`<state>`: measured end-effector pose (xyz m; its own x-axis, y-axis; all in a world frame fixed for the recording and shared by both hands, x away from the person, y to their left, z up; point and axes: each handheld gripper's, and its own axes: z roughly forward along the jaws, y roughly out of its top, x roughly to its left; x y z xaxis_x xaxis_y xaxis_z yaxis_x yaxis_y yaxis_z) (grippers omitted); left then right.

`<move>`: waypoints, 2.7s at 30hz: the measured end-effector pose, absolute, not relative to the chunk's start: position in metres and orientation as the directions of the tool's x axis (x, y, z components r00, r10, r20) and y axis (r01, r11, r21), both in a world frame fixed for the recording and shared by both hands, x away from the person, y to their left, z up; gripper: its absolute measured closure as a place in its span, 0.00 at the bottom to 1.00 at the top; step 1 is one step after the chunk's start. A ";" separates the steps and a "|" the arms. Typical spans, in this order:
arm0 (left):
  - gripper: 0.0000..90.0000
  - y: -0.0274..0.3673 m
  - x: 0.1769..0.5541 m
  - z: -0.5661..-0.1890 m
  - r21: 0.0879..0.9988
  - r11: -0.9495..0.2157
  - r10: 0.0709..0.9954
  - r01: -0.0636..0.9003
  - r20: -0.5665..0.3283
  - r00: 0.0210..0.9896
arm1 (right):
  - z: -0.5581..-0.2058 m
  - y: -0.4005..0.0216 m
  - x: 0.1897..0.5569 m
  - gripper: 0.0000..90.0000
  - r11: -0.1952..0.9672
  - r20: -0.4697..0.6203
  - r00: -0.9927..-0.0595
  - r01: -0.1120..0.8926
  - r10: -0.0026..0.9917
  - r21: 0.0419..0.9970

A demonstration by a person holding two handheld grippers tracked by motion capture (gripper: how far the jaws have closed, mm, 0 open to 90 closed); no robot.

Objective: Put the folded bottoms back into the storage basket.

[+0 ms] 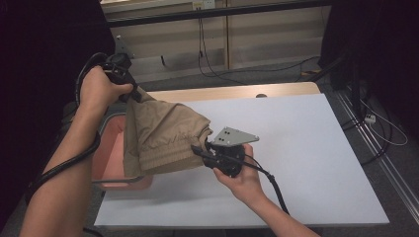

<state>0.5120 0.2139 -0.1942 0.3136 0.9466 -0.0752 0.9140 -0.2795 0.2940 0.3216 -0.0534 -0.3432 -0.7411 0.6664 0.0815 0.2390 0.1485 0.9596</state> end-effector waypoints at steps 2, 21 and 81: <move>0.94 0.215 0.512 -0.194 0.292 -0.278 0.947 0.915 -0.075 0.311 | -0.343 -0.052 0.322 0.83 0.146 0.084 -0.742 0.240 0.665 0.960; 0.94 0.223 0.512 -0.194 0.293 -0.277 0.949 0.915 -0.067 0.308 | -0.344 -0.042 0.323 0.83 0.155 0.082 -0.754 0.239 0.652 0.959; 0.94 0.260 0.511 -0.197 0.309 -0.238 0.963 0.921 -0.048 0.265 | -0.351 -0.001 0.335 0.81 0.182 0.094 -0.790 0.253 0.605 0.950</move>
